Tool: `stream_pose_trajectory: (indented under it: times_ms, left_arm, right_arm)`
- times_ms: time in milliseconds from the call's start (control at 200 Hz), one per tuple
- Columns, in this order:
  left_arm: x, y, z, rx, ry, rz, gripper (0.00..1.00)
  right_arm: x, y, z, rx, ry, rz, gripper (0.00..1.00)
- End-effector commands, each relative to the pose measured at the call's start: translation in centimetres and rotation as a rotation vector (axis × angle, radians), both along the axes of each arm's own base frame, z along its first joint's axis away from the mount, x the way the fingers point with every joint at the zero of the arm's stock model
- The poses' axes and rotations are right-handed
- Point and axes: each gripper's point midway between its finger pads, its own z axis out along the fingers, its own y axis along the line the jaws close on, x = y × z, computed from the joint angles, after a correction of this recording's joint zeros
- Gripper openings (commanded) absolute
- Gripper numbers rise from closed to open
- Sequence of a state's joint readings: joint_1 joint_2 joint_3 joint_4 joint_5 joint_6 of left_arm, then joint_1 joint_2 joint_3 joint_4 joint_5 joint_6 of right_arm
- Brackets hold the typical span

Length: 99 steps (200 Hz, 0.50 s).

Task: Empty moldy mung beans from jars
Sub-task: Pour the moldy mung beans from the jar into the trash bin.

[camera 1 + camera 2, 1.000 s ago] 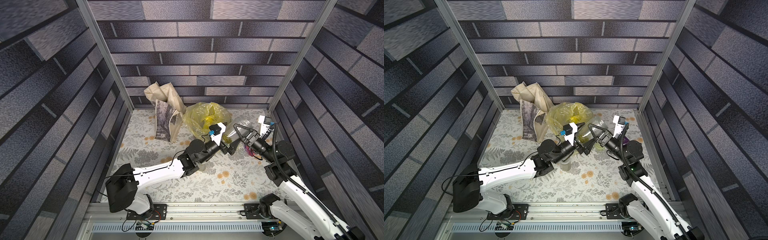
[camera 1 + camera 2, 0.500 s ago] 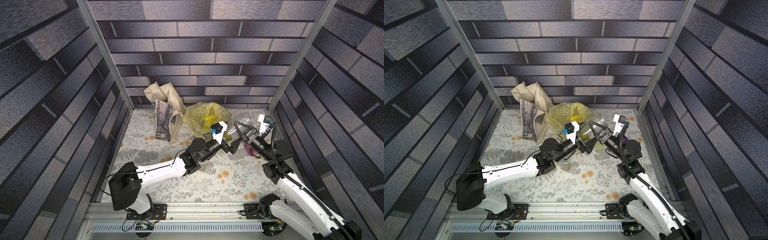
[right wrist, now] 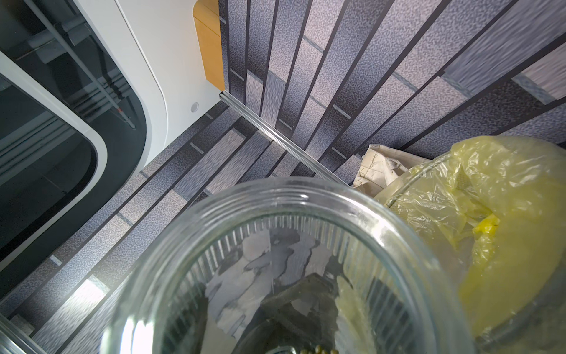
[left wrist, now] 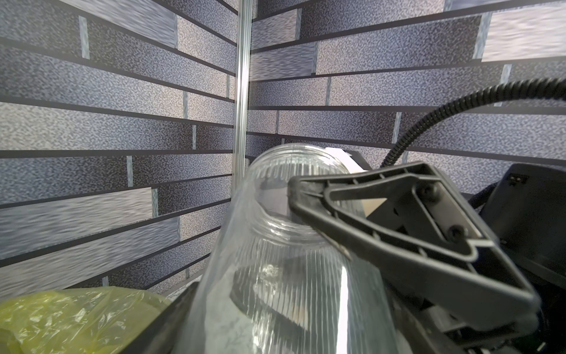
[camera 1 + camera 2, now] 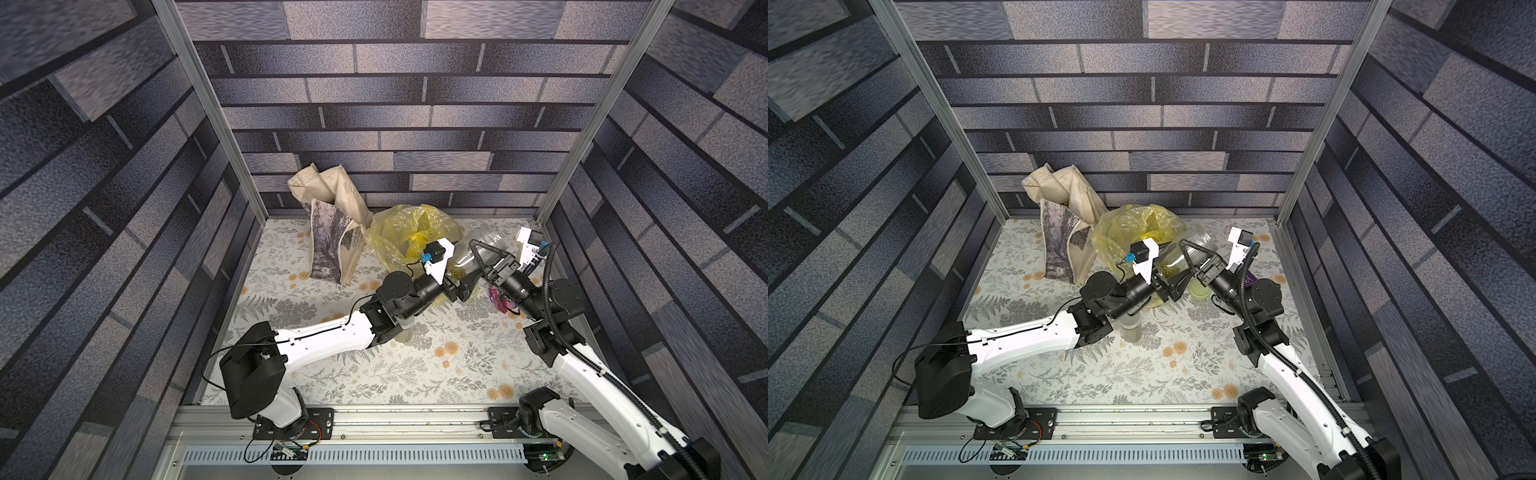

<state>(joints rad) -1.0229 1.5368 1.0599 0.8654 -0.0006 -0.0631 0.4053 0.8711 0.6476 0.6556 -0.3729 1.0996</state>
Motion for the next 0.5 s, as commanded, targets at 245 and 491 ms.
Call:
stream_pose_trajectory:
  times_ms: [245,491]
  left_arm:
    - [0.0,0.4,2.7,-0.065,-0.027,-0.006,0.73]
    - [0.1,1.1,2.8,-0.041,0.011,0.003,0.67]
  right_arm:
    - [-1.8,1.0,1.7,0.006,-0.076,0.083,0.60]
    - [-1.6,0.8,1.3,-0.010,-0.067,0.062,0.81]
